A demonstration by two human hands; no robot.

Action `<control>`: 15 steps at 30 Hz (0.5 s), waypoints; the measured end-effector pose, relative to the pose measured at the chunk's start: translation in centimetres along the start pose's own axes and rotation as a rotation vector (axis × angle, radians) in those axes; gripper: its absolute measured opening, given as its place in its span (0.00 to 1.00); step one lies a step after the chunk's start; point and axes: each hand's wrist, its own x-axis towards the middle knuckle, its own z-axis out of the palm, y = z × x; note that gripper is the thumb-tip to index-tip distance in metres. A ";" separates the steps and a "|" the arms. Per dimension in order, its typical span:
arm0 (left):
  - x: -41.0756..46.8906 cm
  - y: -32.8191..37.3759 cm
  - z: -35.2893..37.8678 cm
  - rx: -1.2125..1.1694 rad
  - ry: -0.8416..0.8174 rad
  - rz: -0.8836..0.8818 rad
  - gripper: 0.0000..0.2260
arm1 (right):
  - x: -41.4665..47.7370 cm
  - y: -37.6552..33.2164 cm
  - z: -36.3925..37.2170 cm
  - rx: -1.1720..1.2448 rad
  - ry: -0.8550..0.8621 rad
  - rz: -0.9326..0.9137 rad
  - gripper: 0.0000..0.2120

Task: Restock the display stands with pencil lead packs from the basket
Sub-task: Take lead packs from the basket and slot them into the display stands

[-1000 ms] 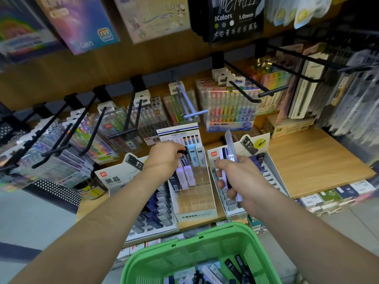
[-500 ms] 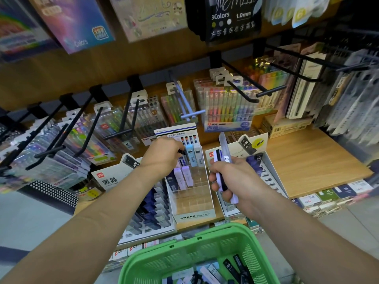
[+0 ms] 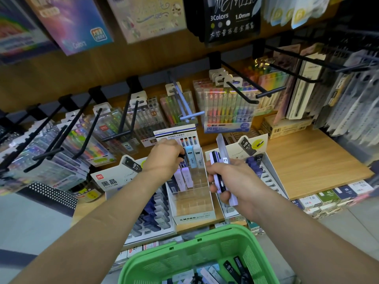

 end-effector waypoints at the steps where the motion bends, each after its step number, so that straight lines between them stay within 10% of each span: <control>1: 0.0 0.1 0.2 -0.007 0.009 -0.024 0.12 | 0.0 0.0 0.0 0.016 -0.015 0.011 0.07; 6: -0.2 1.1 -0.7 -0.252 0.098 -0.183 0.07 | -0.3 -0.2 -0.1 0.118 -0.093 0.057 0.10; 11: -3.0 4.1 -4.4 -1.366 -0.043 -0.372 0.05 | -0.6 -0.4 0.2 0.119 -0.244 0.076 0.14; 15: -4.3 4.8 -5.8 -1.566 -0.175 -0.302 0.09 | -1.1 -0.2 0.9 0.009 -0.396 0.124 0.16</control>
